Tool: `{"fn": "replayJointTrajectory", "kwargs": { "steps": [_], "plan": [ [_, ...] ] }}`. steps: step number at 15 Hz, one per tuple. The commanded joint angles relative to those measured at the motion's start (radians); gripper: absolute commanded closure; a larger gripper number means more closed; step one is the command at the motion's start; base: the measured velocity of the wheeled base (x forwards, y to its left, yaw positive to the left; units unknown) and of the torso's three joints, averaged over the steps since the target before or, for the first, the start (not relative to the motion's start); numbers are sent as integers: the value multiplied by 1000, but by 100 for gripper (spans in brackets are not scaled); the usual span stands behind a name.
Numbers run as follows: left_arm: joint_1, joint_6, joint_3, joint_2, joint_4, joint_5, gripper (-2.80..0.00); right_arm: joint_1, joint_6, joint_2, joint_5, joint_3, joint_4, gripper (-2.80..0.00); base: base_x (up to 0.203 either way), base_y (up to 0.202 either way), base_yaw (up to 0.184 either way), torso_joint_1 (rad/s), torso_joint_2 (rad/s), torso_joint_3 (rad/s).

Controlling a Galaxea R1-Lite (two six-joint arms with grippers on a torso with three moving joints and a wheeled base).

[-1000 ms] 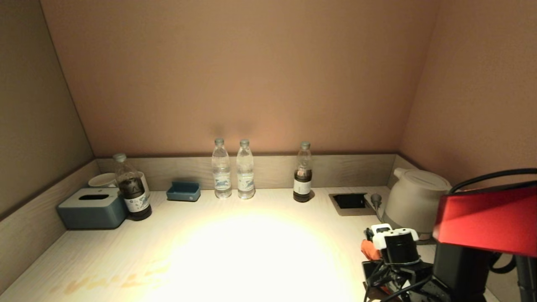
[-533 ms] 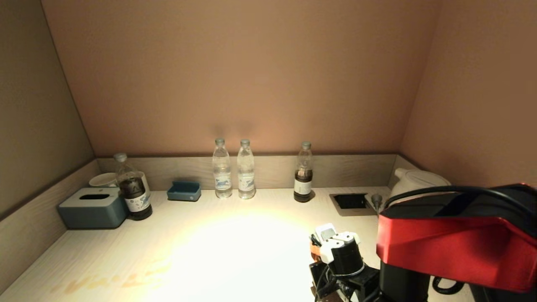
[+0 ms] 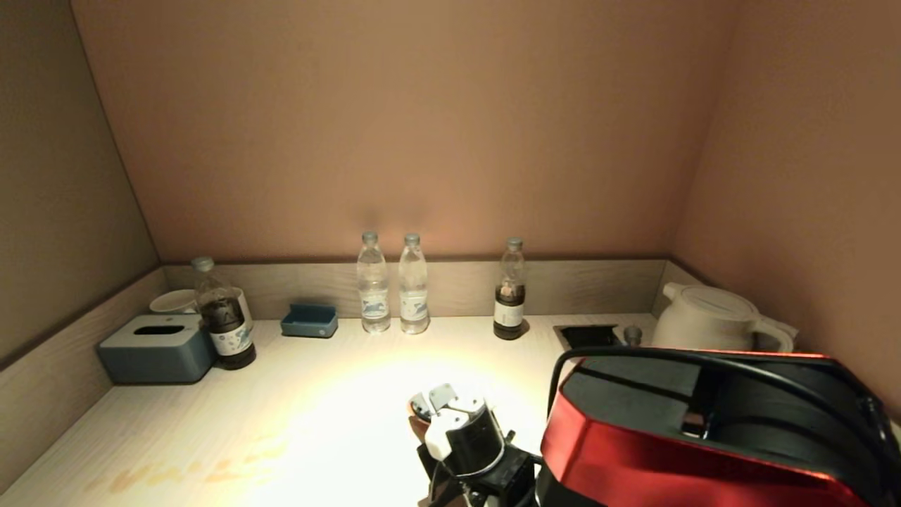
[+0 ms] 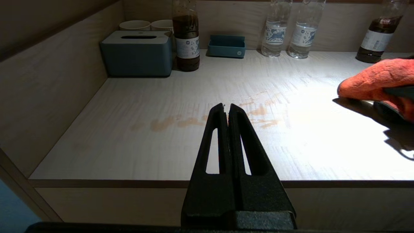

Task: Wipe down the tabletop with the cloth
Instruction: Sweep the stains on the table

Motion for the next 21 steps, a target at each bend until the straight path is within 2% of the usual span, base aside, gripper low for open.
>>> {"fn": "replayJointTrajectory", "kwargs": {
  "steps": [1, 3, 8, 16, 19, 21],
  "plan": [
    [1, 0, 0, 0, 0, 0, 0, 63, -4, 13, -3, -115, 165, 0, 0, 0, 0, 0, 0, 0],
    [1, 0, 0, 0, 0, 0, 0, 82, -4, 23, -4, -139, 200, 0, 0, 0, 0, 0, 0, 0],
    [1, 0, 0, 0, 0, 0, 0, 172, -4, 100, -1, -363, 368, 0, 0, 0, 0, 0, 0, 0],
    [1, 0, 0, 0, 0, 0, 0, 235, 4, 161, -2, -644, 552, 0, 0, 0, 0, 0, 0, 0],
    [1, 0, 0, 0, 0, 0, 0, 239, 7, 133, -4, -642, 562, 0, 0, 0, 0, 0, 0, 0],
    [1, 0, 0, 0, 0, 0, 0, 237, 19, 122, -4, -590, 560, 0, 0, 0, 0, 0, 0, 0]
  ]
}}
